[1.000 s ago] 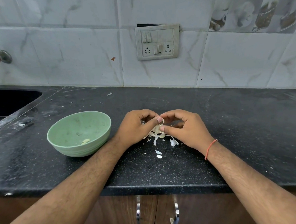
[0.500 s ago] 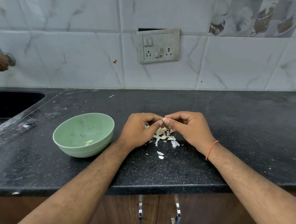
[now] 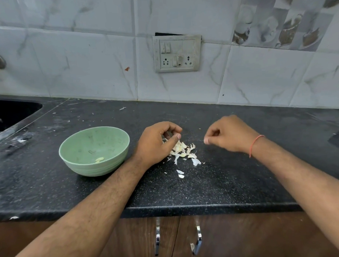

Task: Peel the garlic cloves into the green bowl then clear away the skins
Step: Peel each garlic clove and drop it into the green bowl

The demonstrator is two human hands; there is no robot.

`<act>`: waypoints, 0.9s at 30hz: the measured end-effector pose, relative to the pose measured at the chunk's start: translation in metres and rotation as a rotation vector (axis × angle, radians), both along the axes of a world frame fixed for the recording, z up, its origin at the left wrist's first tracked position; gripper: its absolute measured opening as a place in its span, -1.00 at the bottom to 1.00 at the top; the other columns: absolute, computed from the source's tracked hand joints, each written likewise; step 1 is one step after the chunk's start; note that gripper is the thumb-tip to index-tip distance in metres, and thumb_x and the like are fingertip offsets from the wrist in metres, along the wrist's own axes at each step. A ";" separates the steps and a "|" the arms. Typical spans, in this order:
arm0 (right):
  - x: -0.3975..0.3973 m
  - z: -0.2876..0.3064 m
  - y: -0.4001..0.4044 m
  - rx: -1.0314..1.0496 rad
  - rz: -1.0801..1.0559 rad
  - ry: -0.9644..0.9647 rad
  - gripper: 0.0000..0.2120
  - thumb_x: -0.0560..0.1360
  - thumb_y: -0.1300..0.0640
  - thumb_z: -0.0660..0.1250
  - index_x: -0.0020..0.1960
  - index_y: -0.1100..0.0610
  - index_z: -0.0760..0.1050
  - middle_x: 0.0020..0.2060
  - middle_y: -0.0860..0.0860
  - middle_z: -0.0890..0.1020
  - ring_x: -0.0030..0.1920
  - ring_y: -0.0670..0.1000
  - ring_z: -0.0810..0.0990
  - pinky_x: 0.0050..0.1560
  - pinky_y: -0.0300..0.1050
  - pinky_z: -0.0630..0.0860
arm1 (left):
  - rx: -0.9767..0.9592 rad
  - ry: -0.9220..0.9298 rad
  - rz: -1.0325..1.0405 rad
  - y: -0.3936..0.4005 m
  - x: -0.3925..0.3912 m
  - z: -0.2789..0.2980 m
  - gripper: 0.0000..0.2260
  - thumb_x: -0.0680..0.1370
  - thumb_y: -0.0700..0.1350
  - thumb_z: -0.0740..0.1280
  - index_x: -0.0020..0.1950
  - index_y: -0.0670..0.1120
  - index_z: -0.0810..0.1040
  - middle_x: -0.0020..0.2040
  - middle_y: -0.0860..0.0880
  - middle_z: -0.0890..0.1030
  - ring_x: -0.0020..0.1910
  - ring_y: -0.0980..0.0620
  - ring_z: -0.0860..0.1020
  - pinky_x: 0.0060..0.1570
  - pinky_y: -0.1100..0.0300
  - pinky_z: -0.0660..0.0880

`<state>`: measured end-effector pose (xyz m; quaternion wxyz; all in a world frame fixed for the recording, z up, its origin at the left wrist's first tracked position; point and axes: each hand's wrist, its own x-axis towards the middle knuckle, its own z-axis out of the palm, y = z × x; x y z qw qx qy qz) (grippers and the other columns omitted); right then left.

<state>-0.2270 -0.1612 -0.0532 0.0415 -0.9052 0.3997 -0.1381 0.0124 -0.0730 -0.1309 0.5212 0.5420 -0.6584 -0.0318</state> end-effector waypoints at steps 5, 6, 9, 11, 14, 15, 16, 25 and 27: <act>0.021 -0.019 0.013 0.437 0.049 -0.746 -0.90 0.50 0.12 0.60 0.01 0.08 0.78 -0.19 0.02 0.79 -0.16 0.01 0.76 0.03 -0.04 0.73 | 0.026 0.056 -0.058 -0.001 -0.001 0.000 -0.72 0.50 -0.07 0.61 0.19 0.05 0.71 0.04 0.21 0.73 -0.07 0.13 0.65 -0.10 0.46 0.43; 0.029 -0.030 0.019 0.518 0.082 -0.800 -0.88 0.51 0.16 0.58 0.04 0.13 0.77 -0.16 0.08 0.79 -0.14 0.04 0.76 0.03 -0.02 0.73 | 0.022 0.070 -0.062 -0.001 -0.001 0.000 -0.71 0.50 -0.07 0.62 0.20 0.05 0.71 0.05 0.21 0.73 -0.06 0.13 0.65 -0.10 0.44 0.44; 0.045 -0.053 0.023 0.678 0.148 -0.977 -0.85 0.52 0.21 0.55 0.07 0.22 0.76 -0.08 0.21 0.77 -0.07 0.12 0.74 0.06 0.03 0.73 | 0.010 0.085 -0.056 0.000 0.000 0.002 -0.75 0.52 -0.07 0.60 0.18 0.05 0.73 0.07 0.22 0.73 -0.03 0.12 0.67 -0.11 0.35 0.52; 0.046 -0.058 0.021 0.743 0.167 -1.072 -0.81 0.50 0.22 0.55 0.08 0.26 0.75 -0.05 0.27 0.76 -0.04 0.16 0.72 0.10 0.09 0.72 | 0.005 0.099 -0.041 0.000 0.000 0.003 -0.78 0.53 -0.07 0.59 0.17 0.05 0.74 0.06 0.23 0.73 -0.03 0.12 0.68 -0.08 0.25 0.59; 0.046 -0.061 0.018 0.799 0.189 -1.106 -0.73 0.46 0.23 0.55 0.12 0.31 0.72 0.00 0.29 0.75 0.01 0.21 0.74 0.14 0.11 0.70 | -0.006 0.128 -0.036 -0.001 0.000 0.002 -0.79 0.54 -0.08 0.59 0.16 0.03 0.74 0.03 0.20 0.74 -0.01 0.09 0.68 -0.04 0.16 0.63; 0.046 -0.062 0.018 0.814 0.188 -1.114 -0.71 0.45 0.23 0.55 0.13 0.32 0.71 0.01 0.30 0.75 0.03 0.22 0.74 0.16 0.12 0.69 | -0.015 0.142 -0.040 -0.001 0.000 0.002 -0.78 0.54 -0.09 0.59 0.17 0.02 0.74 0.01 0.18 0.74 0.00 0.08 0.69 -0.04 0.16 0.63; 0.047 -0.062 0.018 0.828 0.186 -1.123 -0.70 0.44 0.23 0.56 0.13 0.33 0.71 0.01 0.31 0.75 0.04 0.22 0.74 0.16 0.11 0.68 | -0.026 0.156 -0.042 -0.001 0.000 0.002 -0.77 0.53 -0.10 0.60 0.17 0.01 0.73 0.00 0.16 0.74 0.00 0.08 0.69 -0.05 0.17 0.63; 0.047 -0.063 0.015 0.886 0.195 -1.125 -0.70 0.38 0.22 0.58 0.08 0.30 0.72 0.02 0.29 0.75 0.04 0.18 0.74 0.16 0.04 0.69 | -0.049 0.209 -0.021 0.003 -0.001 0.004 -0.76 0.49 -0.11 0.63 0.14 0.01 0.76 -0.09 0.17 0.75 -0.02 0.18 0.71 -0.06 0.18 0.66; 0.047 -0.063 0.016 0.880 0.197 -1.126 -0.70 0.38 0.22 0.58 0.08 0.31 0.72 0.01 0.28 0.76 0.02 0.16 0.75 0.14 0.02 0.70 | -0.044 0.213 -0.018 0.003 -0.001 0.003 -0.77 0.49 -0.11 0.63 0.13 0.01 0.76 -0.10 0.17 0.75 -0.03 0.19 0.71 -0.05 0.19 0.66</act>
